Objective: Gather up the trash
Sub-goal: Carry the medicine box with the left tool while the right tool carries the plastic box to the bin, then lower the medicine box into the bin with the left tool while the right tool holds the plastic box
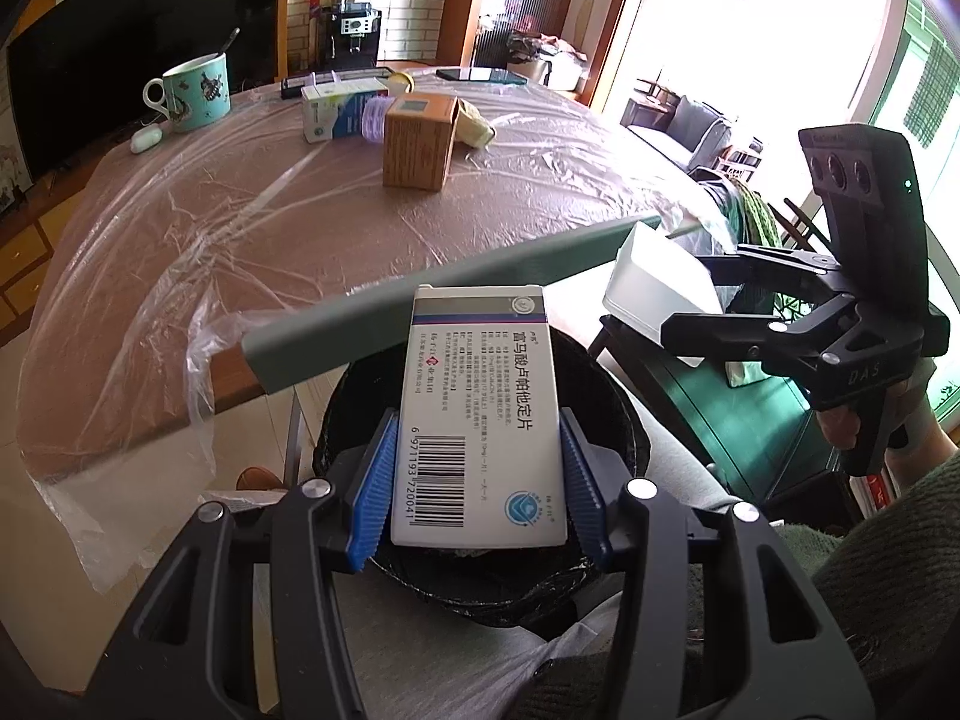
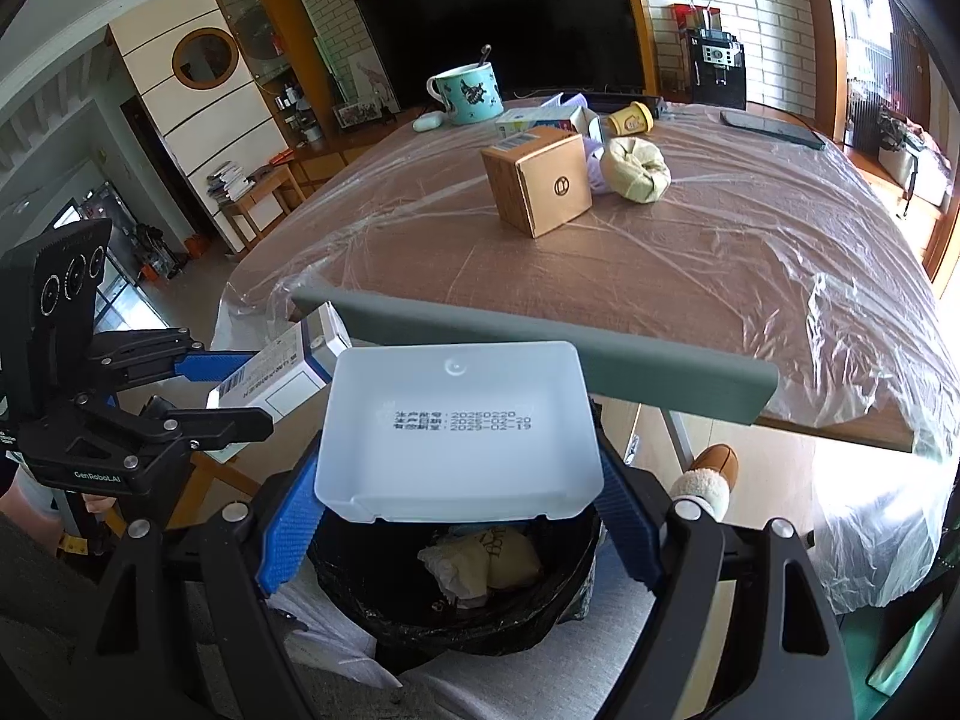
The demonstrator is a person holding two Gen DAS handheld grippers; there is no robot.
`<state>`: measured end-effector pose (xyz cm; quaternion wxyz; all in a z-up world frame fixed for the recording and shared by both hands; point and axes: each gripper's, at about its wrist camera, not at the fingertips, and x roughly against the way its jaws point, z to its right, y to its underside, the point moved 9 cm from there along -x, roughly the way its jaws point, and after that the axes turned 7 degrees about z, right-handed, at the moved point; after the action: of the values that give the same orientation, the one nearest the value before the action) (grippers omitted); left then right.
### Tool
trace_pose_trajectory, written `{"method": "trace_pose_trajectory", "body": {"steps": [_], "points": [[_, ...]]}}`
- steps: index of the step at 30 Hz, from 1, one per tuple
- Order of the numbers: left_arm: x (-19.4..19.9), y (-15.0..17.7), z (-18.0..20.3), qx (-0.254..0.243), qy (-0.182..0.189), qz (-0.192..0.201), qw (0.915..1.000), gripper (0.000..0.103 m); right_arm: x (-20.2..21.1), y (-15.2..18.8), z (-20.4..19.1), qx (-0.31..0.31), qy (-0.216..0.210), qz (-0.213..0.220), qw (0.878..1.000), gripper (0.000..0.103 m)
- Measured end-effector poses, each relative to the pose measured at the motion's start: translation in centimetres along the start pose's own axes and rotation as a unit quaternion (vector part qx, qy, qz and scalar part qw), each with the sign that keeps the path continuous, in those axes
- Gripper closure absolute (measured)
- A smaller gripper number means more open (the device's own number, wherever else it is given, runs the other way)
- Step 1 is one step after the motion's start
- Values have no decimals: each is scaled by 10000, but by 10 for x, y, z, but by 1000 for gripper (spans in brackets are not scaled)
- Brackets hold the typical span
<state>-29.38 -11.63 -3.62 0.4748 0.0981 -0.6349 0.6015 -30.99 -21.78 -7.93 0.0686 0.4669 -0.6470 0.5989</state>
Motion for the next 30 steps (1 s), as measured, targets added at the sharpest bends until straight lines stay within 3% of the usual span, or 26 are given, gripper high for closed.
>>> {"method": "trace_pose_trajectory", "body": {"steps": [30], "points": [[-53, 39, -18, 39, -323, -680, 9972, 51, -46, 37, 9, -49, 188, -524, 9984, 23]]}}
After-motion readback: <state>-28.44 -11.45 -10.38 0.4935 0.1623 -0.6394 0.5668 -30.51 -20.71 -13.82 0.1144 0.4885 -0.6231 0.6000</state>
